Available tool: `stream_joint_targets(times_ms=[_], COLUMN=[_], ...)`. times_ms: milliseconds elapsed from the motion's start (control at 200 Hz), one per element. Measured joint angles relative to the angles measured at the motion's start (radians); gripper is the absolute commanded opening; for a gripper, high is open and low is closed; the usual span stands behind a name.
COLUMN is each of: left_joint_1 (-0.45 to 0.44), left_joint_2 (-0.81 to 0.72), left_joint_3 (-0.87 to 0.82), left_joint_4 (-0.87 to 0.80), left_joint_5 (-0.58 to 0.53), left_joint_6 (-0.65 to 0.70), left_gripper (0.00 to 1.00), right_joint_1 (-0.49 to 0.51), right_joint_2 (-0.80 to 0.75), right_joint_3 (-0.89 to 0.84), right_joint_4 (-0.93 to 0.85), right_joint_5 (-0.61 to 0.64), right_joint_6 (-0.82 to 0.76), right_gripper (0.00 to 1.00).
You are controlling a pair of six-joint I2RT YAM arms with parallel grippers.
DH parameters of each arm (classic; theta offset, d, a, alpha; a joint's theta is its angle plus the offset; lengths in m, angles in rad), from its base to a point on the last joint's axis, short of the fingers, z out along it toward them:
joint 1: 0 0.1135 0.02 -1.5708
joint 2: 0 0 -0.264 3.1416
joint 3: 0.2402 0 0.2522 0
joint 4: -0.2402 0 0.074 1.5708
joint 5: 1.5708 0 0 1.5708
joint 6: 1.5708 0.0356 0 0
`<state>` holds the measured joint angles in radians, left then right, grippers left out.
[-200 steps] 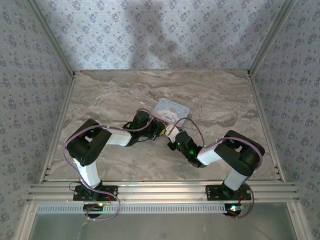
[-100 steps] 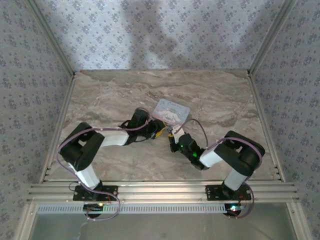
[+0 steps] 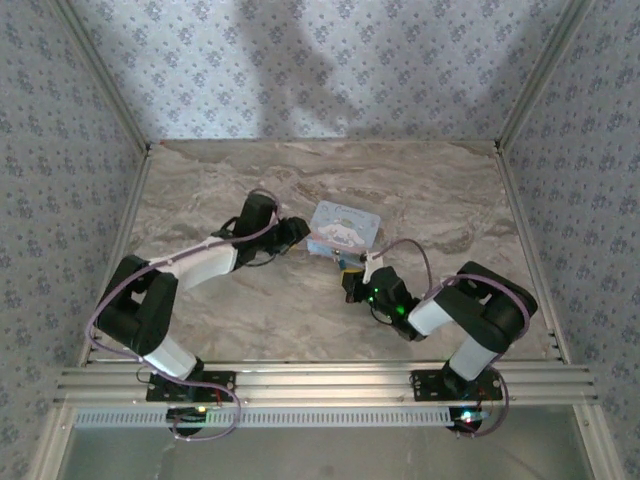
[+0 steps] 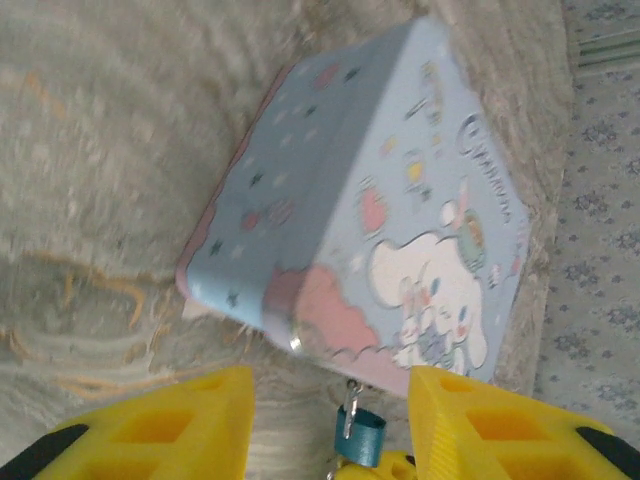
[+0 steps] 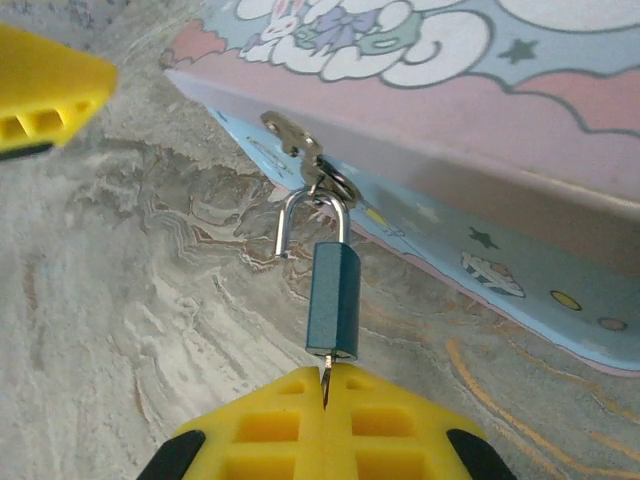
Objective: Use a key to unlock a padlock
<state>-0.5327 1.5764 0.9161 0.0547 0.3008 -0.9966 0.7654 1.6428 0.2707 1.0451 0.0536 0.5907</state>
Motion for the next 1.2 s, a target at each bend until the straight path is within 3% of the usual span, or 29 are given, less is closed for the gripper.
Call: stream_joint_targets(times_ms=[215, 525, 765, 984, 1199], left_joint_1=[0.045, 0.061, 0.057, 0.052, 0.052], left_joint_2=[0.086, 0.365, 0.427, 0.424, 0.376], left_joint_3=[0.209, 0.505, 0.546, 0.526, 0.436], left_joint_4=[-0.157, -0.366, -0.403, -0.382, -0.306], left_joint_5=[0.034, 0.120, 0.159, 0.152, 0.151], left_joint_6=[0.196, 0.425, 0.471, 0.480, 0.465], left_gripper=[0.45, 0.45, 0.44, 0.42, 0.41], right_joint_1=[-0.029, -0.050, -0.055, -0.100, -0.181], right_joint_2=[0.000, -0.002, -0.060, -0.193, -0.227], right_joint_3=[0.000, 0.002, 0.003, -0.004, 0.010], right_joint_4=[-0.002, -0.084, -0.157, -0.235, -0.264], right_joint_5=[-0.059, -0.071, -0.068, -0.077, -0.169], right_joint_6=[0.119, 0.155, 0.142, 0.088, 0.060], right_gripper=[0.09, 0.25, 0.35, 0.55, 0.70])
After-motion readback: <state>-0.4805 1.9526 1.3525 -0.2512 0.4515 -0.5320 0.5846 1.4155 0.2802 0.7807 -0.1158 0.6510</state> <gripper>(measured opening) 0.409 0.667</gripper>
